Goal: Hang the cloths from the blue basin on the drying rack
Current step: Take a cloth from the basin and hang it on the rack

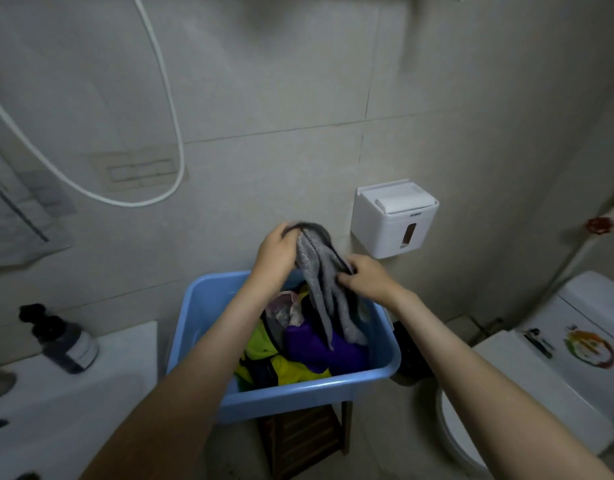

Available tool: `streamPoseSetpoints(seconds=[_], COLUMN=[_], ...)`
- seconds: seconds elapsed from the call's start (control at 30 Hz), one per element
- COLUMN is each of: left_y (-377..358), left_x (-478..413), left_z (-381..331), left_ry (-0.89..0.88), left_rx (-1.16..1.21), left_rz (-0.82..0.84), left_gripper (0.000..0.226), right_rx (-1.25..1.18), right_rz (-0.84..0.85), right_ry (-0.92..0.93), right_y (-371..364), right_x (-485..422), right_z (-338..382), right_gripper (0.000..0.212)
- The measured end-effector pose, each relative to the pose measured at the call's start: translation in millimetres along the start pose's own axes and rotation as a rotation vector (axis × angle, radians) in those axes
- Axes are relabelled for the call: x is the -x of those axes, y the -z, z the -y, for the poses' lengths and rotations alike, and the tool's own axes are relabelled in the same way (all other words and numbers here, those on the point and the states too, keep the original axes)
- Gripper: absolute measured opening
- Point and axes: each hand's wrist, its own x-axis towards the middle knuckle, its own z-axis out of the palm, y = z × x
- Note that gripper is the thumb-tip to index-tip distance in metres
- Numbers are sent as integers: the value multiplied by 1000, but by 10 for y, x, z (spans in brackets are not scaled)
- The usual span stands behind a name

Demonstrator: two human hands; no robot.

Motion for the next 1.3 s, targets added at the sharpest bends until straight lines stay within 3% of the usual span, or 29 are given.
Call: streamPoseSetpoints(seconds=[0.23,0.43,0.53,0.67,0.83,0.93,1.03,1.17,1.3], left_y=[319,538,651,775,892,889,767,694,791], left_x=[-23,-2,-57,-88,-18,-28,35,0,-2], left_z=[-93,-99,-59,-135,-349,-395,-404,-334,-208], left_ry=[-180,-297,-292,-259,-143,1,121,39,-6], left_rx=[-191,-504,-608,-622,-598,-354,17,200,373], left_rz=[-199,-210,-268,-320,-283,-148,22,39,14], left_gripper=[26,25,28,24,22,21,16,24,20], right_rx=[-34,-95,-168,-247,-369,-442,-606,-542,-709], right_rz=[-21,-255,-373,-491,-707,-782,-603,-404,-434], right_ry=[-106,-170,-145,-52,12,9,65,197,324], right_y=[185,429,532,634,692,686,606,513,483], right_x=[87,119,126,76,117,139,145,148,197], right_z=[-77,-126,-129,-71,85,170,245,219,99], right_gripper=[21,21,13,20,16,17,19,18,31])
